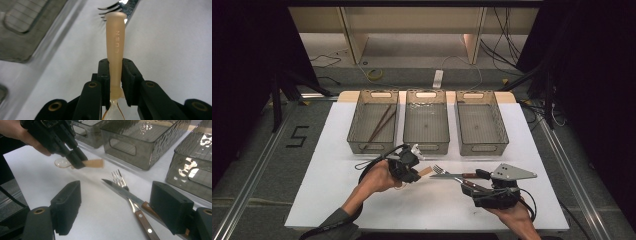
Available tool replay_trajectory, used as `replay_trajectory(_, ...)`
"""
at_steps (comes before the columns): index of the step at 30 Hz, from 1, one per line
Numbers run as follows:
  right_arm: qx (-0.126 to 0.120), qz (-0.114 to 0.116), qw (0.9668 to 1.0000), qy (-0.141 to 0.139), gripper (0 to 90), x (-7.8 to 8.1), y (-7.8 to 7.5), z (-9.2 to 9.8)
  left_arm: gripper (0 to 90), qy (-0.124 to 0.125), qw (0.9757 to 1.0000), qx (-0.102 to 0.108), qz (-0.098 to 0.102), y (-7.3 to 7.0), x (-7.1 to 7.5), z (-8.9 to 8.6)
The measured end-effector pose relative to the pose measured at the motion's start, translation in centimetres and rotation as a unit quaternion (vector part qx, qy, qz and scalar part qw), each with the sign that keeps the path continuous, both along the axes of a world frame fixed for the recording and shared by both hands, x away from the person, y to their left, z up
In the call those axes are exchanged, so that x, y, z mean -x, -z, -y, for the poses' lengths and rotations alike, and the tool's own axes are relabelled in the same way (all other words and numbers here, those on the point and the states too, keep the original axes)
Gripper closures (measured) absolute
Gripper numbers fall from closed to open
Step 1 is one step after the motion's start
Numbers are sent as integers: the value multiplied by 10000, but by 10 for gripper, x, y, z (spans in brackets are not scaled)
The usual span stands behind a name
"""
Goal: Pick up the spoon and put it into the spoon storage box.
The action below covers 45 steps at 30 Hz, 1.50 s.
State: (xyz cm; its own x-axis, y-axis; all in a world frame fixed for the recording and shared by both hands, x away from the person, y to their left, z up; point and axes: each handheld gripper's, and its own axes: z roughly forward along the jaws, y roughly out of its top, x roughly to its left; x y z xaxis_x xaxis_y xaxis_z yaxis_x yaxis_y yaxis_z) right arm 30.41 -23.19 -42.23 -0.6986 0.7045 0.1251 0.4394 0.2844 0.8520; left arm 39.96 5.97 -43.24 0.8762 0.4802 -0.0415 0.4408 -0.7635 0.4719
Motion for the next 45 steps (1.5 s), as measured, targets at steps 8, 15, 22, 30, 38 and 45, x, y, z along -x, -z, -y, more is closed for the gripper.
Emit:
replay_trajectory(8,-9,-9,10000,-18,259,0,1,0,774,-297,9993,192,70,-7,-7,-7)
replay_trajectory(15,-46,-9,10000,1,259,-1,0,1,774,-561,9975,383,200,-24,-16,-18)
replay_trajectory(22,-61,2,10000,-8,259,-1,0,1,774,-881,9930,714,335,-39,-27,-31)
replay_trajectory(30,-89,0,10000,-27,257,-1,0,1,774,-1049,9901,817,452,-50,-40,-27)
replay_trajectory(38,-98,-18,9999,-54,257,-1,1,1,774,-1219,9865,914,594,-65,-59,-20)
replay_trajectory(45,-125,3,9999,-51,257,-1,0,1,774,-1351,9821,1118,682,-74,-72,-15)
